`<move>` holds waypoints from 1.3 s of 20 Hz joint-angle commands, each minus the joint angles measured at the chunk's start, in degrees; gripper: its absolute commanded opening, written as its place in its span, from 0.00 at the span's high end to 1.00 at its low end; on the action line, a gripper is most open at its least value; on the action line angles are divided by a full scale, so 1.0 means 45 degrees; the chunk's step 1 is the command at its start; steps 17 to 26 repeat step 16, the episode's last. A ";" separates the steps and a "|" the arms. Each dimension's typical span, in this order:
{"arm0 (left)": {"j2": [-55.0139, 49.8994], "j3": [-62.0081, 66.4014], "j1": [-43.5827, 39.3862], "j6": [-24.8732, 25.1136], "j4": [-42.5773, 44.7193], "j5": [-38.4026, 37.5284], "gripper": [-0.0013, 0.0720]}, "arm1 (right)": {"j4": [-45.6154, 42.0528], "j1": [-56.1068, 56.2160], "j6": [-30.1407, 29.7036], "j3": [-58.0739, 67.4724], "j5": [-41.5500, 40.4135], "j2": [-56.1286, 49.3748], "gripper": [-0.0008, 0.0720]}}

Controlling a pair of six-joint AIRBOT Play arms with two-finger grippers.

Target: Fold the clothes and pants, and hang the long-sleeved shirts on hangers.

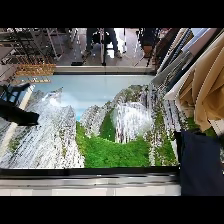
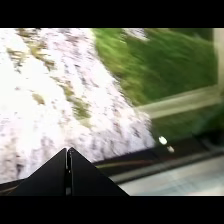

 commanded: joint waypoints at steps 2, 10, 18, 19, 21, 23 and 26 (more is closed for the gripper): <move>0.0656 -0.0010 0.0374 -0.2516 0.3968 0.3123 0.97 | 0.4799 0.4041 -0.5265 0.0160 -0.2380 -0.0034 0.03; 0.0772 -0.0010 0.0389 -0.3070 0.3764 0.2127 0.97 | -0.1093 1.2065 -0.5867 -0.2531 -1.0559 -0.0670 0.04; 0.0772 -0.0010 0.0389 -0.3070 0.3764 0.2118 0.97 | -0.1302 1.2614 -0.6392 -0.2399 -1.4795 -0.0665 0.83; 0.0772 -0.0010 0.0389 -0.3070 0.3764 0.2118 0.97 | -0.1302 1.2614 -0.6392 -0.2399 -1.4795 -0.0665 0.83; 0.0772 -0.0010 0.0389 -0.3070 0.3764 0.2118 0.97 | -0.1302 1.2614 -0.6392 -0.2399 -1.4795 -0.0665 0.83; 0.0772 -0.0010 0.0389 -0.3070 0.3764 0.2118 0.97 | -0.1302 1.2614 -0.6392 -0.2399 -1.4795 -0.0665 0.83; 0.0772 -0.0010 0.0389 -0.3070 0.3764 0.2118 0.97 | -0.1302 1.2614 -0.6392 -0.2399 -1.4795 -0.0665 0.83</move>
